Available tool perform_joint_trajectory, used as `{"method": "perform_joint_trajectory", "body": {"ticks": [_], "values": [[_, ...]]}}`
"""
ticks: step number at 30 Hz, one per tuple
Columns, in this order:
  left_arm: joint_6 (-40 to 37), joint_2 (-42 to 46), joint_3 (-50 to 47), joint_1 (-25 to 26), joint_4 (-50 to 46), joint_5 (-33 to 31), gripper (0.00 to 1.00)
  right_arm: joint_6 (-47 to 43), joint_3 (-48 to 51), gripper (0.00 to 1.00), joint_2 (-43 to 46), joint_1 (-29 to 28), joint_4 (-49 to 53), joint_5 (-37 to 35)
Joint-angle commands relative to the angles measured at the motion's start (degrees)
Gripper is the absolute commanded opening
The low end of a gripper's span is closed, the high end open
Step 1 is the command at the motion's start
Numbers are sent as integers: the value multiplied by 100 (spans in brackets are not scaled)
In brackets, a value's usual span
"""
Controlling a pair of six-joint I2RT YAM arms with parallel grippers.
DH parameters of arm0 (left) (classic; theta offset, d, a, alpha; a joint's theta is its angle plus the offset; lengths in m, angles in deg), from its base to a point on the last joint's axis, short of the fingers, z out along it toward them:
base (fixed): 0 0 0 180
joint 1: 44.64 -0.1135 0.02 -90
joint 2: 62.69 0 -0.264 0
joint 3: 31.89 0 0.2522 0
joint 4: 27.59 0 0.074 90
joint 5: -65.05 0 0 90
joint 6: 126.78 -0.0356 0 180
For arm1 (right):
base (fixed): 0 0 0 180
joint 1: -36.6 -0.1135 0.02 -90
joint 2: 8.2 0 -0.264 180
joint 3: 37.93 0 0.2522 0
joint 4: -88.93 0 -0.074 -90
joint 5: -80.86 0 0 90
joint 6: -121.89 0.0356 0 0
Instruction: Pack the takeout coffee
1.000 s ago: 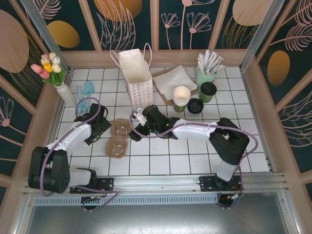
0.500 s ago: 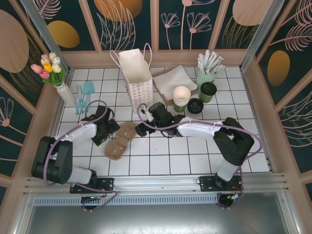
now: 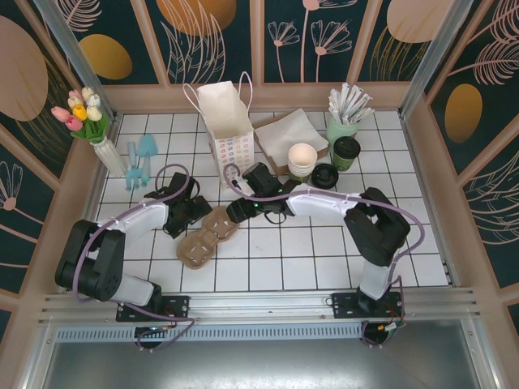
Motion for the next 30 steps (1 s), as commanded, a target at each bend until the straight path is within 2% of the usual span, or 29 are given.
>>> {"method": "perform_joint_trajectory", "body": {"ticks": [1,6,9,15,25,30], "values": [[3,111,166,62,220,285,99,-82,-373,66,-404,-28,390,178],[-46,112,186,62,222,308,98,-135,-909,58,-955,-19,617,22],[-70,158,200,55,197,261,98,-131,-993,49,-1073,-20,662,77],[-251,153,445,54,1,160,99,-43,-743,30,-739,-6,680,-24],[-699,487,1006,53,-35,-287,98,580,752,23,677,441,870,-613],[-768,806,1099,58,301,-110,98,668,1508,22,1306,789,1117,-877]]}}
